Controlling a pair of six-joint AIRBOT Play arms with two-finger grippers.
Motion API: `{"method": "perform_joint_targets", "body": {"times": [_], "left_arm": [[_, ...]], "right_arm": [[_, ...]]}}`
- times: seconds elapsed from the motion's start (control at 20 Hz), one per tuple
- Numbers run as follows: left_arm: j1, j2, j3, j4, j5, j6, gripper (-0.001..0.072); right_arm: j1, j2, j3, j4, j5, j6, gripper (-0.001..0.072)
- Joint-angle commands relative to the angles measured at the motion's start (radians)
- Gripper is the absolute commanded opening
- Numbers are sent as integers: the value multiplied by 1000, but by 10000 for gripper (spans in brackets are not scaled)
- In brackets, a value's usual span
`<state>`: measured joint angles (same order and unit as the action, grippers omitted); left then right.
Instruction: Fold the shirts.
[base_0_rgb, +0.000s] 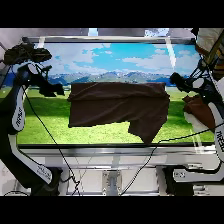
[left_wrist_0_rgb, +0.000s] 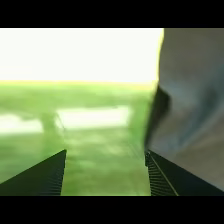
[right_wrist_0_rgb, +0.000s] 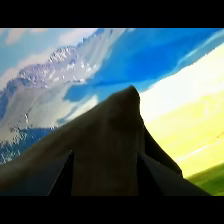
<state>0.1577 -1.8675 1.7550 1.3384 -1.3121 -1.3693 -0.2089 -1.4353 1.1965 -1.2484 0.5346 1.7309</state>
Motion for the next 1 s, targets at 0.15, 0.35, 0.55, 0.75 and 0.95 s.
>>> {"method": "perform_joint_targets", "body": {"times": [0.15, 0.35, 0.55, 0.75, 0.95], "left_arm": [[28, 101, 455, -162, 141, 35, 583], [61, 455, 305, -168, 142, 224, 399], [61, 712, 175, 174, -84, 210, 404], [61, 811, -57, 262, -132, 186, 405], [61, 826, -473, 144, -71, 191, 404]], "right_arm": [[-16, 176, 287, -95, 243, -269, 450], [-18, 374, 371, -312, 428, -269, 442], [-18, 529, 368, -433, 886, -258, 442], [-18, 587, 201, -426, 1178, -257, 442], [-18, 658, -114, -347, 1156, -232, 442]]}}
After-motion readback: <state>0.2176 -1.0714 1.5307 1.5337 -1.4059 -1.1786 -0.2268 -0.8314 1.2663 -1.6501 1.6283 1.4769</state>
